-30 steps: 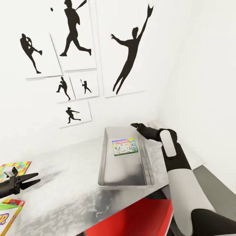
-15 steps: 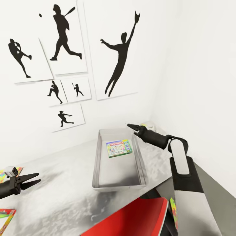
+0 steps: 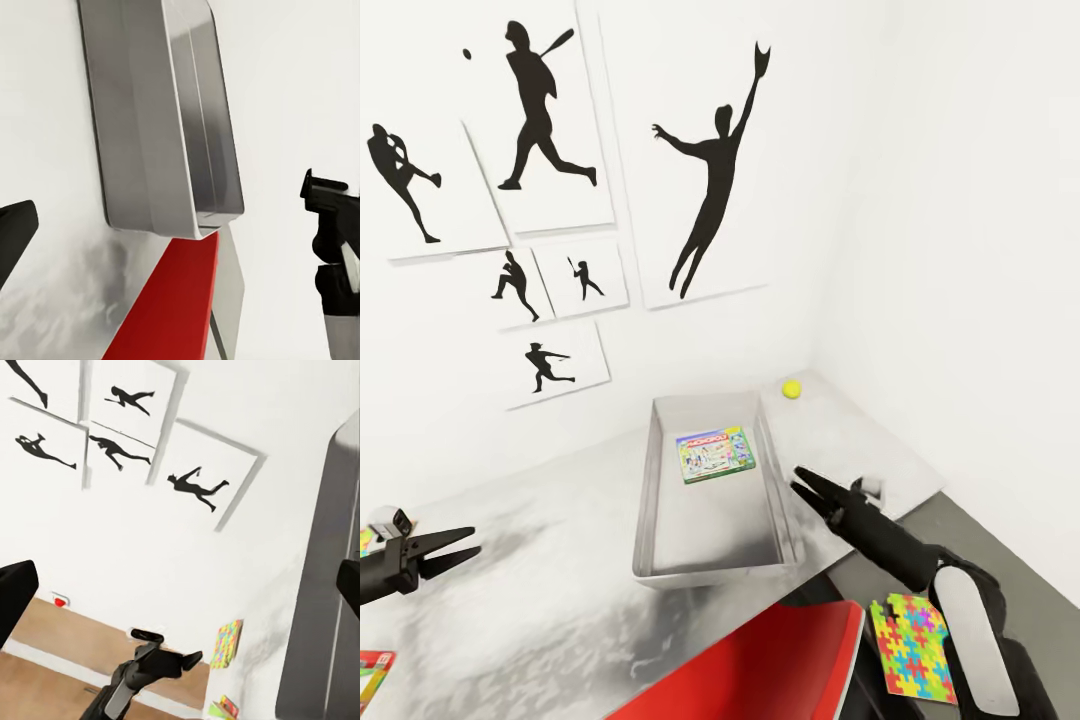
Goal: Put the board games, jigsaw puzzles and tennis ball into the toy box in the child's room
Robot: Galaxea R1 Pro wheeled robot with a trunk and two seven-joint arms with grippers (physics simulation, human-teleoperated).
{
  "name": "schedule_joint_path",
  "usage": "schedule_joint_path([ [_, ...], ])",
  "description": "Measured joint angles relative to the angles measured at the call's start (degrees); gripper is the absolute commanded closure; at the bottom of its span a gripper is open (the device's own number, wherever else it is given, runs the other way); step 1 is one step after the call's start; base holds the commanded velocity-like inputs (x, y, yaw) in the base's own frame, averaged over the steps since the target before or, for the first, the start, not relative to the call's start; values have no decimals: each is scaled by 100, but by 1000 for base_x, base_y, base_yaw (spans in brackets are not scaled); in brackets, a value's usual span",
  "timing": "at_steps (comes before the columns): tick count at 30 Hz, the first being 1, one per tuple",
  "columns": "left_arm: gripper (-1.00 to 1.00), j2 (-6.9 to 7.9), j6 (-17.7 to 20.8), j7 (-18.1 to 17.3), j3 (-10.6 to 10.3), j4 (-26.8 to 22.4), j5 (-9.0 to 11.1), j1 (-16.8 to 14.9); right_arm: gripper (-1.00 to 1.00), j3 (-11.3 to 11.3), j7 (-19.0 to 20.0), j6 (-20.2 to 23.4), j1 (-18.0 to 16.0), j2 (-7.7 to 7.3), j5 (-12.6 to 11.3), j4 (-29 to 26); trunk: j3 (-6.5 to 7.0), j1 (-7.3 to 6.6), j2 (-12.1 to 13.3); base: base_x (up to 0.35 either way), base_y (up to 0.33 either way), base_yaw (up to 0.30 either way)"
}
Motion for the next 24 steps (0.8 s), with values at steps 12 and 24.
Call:
schedule_joint_path([
  [12, -100, 16, 1, 0, 6, -7, 3, 0, -100, -114, 653, -1014, 1012, -429, 49, 9, 1, 0, 0, 0, 0, -1],
  [24, -100, 15, 3, 0, -6, -43, 3, -1, -100, -148, 680, -1057, 1245, -485, 49, 20, 1, 0, 0, 0, 0, 0],
])
